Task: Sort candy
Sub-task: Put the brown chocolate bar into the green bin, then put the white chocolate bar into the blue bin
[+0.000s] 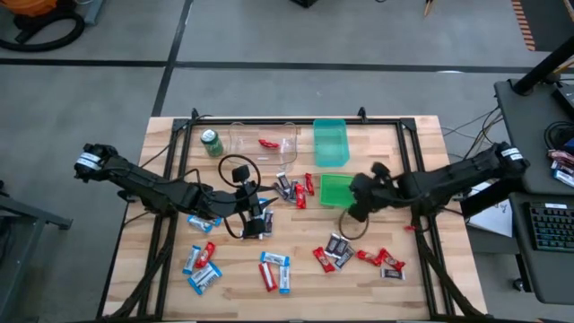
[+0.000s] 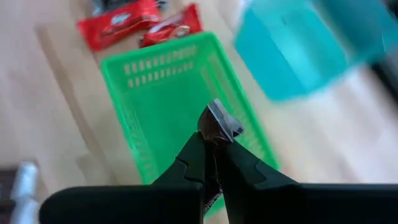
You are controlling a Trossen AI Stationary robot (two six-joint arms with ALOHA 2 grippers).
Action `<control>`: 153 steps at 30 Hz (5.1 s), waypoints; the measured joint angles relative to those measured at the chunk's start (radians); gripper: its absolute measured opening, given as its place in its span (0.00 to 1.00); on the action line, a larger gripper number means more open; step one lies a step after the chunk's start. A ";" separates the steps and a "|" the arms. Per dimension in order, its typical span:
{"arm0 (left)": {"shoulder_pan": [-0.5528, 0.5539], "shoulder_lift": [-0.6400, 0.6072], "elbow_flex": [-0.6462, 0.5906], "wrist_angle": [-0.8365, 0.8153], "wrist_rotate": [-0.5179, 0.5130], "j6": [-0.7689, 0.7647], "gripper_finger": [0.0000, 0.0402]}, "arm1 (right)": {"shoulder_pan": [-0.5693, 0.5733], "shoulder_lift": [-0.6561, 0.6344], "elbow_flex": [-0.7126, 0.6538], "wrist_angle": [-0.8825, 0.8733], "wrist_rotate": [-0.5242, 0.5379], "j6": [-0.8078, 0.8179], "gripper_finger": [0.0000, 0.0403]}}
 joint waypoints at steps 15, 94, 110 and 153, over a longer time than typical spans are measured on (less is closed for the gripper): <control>0.000 0.000 0.000 -0.002 0.000 -0.001 0.28 | -0.099 0.138 0.000 0.257 -0.019 -0.643 0.06; 0.092 0.513 0.190 -0.682 0.164 -1.027 0.47 | -0.021 0.080 0.020 0.309 -0.054 -0.189 0.47; 0.091 0.494 0.194 -0.685 0.212 -0.946 0.05 | -0.021 0.080 0.020 0.309 -0.056 -0.189 0.47; 0.499 0.625 0.445 0.433 0.220 0.072 0.02 | 0.357 0.059 0.052 0.537 0.485 -0.213 0.47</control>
